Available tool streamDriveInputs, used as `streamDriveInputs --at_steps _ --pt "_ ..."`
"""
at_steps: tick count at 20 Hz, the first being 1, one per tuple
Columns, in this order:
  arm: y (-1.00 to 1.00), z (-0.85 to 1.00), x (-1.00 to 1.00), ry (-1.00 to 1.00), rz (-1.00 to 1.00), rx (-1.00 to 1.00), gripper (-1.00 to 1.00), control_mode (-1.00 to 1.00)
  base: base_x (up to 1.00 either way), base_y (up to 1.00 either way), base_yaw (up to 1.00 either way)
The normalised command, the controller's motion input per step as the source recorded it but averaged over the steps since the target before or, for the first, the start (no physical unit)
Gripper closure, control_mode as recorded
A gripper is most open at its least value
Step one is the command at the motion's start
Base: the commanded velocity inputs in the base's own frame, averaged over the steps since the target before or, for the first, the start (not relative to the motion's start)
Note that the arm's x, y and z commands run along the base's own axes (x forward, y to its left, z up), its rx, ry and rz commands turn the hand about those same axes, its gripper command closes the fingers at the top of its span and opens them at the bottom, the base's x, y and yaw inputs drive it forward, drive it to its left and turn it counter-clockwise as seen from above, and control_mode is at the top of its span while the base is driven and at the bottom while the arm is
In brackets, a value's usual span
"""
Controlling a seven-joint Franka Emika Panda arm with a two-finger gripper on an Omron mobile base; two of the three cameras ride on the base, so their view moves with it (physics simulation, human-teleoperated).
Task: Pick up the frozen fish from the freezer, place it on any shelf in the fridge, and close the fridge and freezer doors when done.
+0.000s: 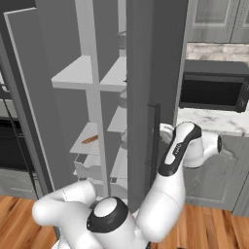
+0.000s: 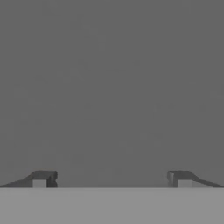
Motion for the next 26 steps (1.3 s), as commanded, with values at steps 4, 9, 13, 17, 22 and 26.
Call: streamDriveInputs --at_steps 4,9,13,17,22,26 --pt "0.99 -0.08 0.43 -0.06 0.02 0.04 -1.00 -1.00 0.00 0.00 0.00" --pt "0.97 -0.01 0.47 -0.05 0.00 0.03 -1.00 -1.00 0.00 0.00 0.00" --pt "1.00 -0.01 0.44 -0.07 0.00 0.03 -1.00 -1.00 0.00 0.00 0.00" --pt "0.83 0.00 0.46 -0.04 0.00 0.01 -1.00 -1.00 0.00 0.00 0.00" --pt "0.43 0.00 0.63 0.00 -0.07 0.00 -1.00 -1.00 0.00 0.00 0.00" --pt "0.20 0.00 0.57 0.00 -0.09 0.00 -1.00 -1.00 0.00 0.00 0.00"
